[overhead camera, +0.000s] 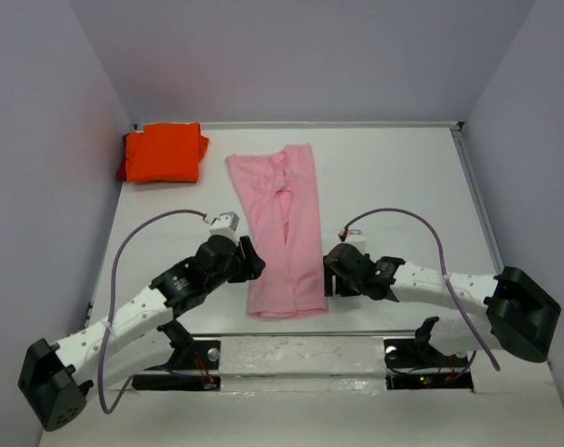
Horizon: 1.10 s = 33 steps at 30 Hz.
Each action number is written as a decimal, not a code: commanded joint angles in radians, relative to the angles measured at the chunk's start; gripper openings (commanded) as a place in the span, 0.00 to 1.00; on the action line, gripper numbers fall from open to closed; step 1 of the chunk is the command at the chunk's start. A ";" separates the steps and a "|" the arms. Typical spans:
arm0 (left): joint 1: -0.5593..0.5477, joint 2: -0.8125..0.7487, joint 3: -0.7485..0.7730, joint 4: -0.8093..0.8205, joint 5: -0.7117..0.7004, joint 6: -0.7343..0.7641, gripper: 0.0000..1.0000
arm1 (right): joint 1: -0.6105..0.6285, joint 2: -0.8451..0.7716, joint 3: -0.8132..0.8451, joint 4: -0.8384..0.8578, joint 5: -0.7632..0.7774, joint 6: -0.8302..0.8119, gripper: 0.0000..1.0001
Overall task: Fold and stack the t-shirts
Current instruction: Grab the bottom of the folded rectangular tshirt with both arms
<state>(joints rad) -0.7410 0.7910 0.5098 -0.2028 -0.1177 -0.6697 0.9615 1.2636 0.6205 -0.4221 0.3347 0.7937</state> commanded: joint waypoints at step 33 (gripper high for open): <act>-0.477 0.416 0.038 -0.122 -0.296 -0.412 0.57 | 0.002 0.073 -0.059 0.301 -0.198 0.053 0.73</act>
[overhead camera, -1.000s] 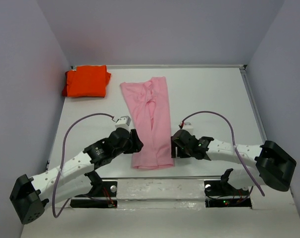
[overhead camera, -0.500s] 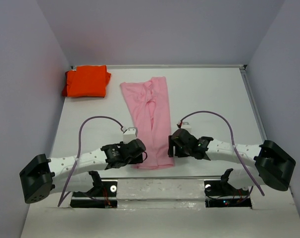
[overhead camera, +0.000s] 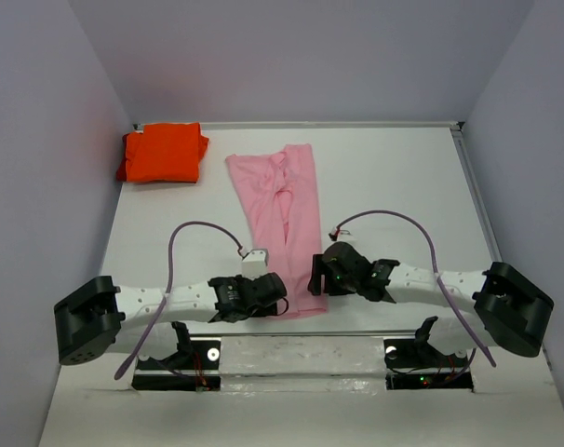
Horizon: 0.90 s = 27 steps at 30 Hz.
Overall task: Fold and stack the t-shirts
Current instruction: Grab the bottom of the folded rectangular tshirt with both arms
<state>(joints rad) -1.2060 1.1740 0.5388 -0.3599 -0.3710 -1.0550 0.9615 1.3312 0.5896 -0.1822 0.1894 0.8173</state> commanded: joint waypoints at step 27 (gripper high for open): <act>-0.024 0.062 -0.014 0.091 -0.077 -0.022 0.00 | 0.115 -0.164 -0.151 0.017 -0.137 0.151 0.01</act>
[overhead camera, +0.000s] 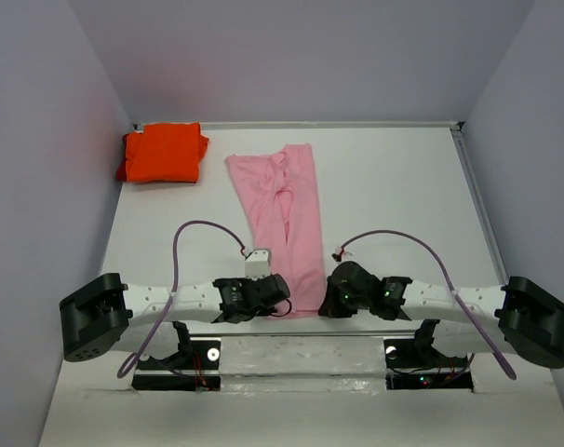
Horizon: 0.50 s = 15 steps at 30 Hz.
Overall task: Fold and stack the t-shirts
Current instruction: Grab the bottom of the folded rectangular tshirt with both arms
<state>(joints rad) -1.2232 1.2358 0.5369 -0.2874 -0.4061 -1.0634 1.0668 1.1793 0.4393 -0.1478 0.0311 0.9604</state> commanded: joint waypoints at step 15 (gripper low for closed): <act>-0.102 -0.022 0.023 -0.029 -0.062 -0.061 0.00 | 0.010 -0.207 0.009 -0.165 0.067 0.000 0.00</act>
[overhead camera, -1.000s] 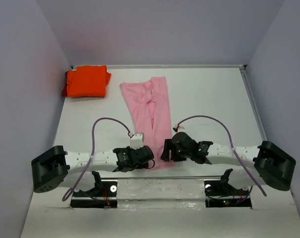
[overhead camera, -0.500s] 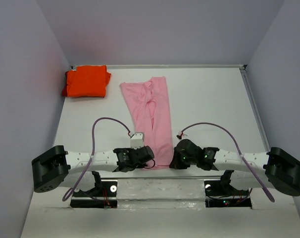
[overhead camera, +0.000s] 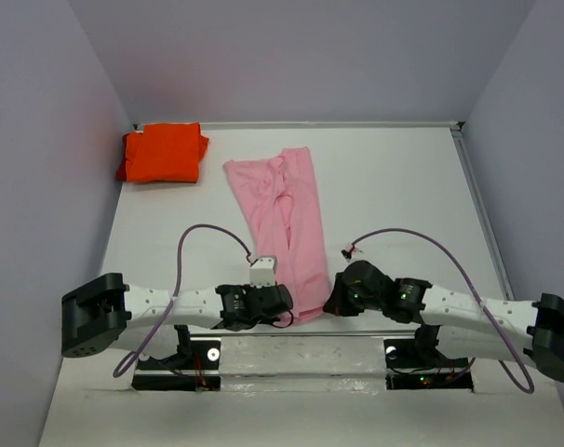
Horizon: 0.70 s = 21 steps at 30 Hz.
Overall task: Fold and stack the t-shirts
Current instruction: Grab the bottom of the folded rectangular tshirt with both arms
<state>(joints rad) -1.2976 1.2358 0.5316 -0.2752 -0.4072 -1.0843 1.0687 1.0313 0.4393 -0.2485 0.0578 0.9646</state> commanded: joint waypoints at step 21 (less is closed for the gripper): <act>-0.034 0.028 0.073 -0.058 -0.067 -0.006 0.00 | 0.008 0.159 0.082 -0.037 0.070 -0.095 0.62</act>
<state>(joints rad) -1.3231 1.2705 0.5636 -0.3080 -0.4202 -1.0962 1.0687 1.1519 0.4835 -0.3042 0.0944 0.8928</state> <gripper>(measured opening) 0.022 0.620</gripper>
